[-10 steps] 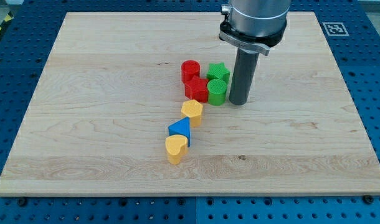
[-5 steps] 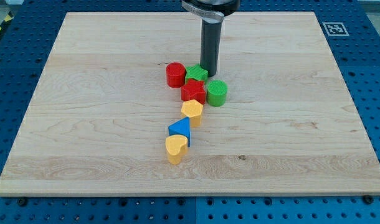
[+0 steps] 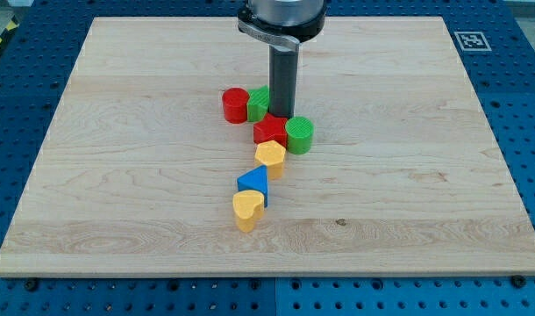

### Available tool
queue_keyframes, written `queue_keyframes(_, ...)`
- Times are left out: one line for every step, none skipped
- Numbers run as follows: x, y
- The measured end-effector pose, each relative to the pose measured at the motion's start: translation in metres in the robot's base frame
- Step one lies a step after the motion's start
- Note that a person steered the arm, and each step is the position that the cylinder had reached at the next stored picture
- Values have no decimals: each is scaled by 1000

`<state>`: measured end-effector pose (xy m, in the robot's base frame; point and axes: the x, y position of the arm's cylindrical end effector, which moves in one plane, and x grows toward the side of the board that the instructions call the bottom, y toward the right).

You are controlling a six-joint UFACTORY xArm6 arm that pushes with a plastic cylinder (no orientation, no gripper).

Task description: Move the green circle to the bottom right of the hexagon

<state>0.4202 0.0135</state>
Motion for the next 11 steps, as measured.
queue_keyframes(14,4)
queue_keyframes(17,26)
queue_keyframes(23,45)
queue_keyframes(41,54)
queue_keyframes(41,70)
queue_keyframes(46,91)
queue_keyframes(64,84)
queue_keyframes(66,84)
queue_keyframes(50,84)
queue_keyframes(37,83)
queue_keyframes(53,82)
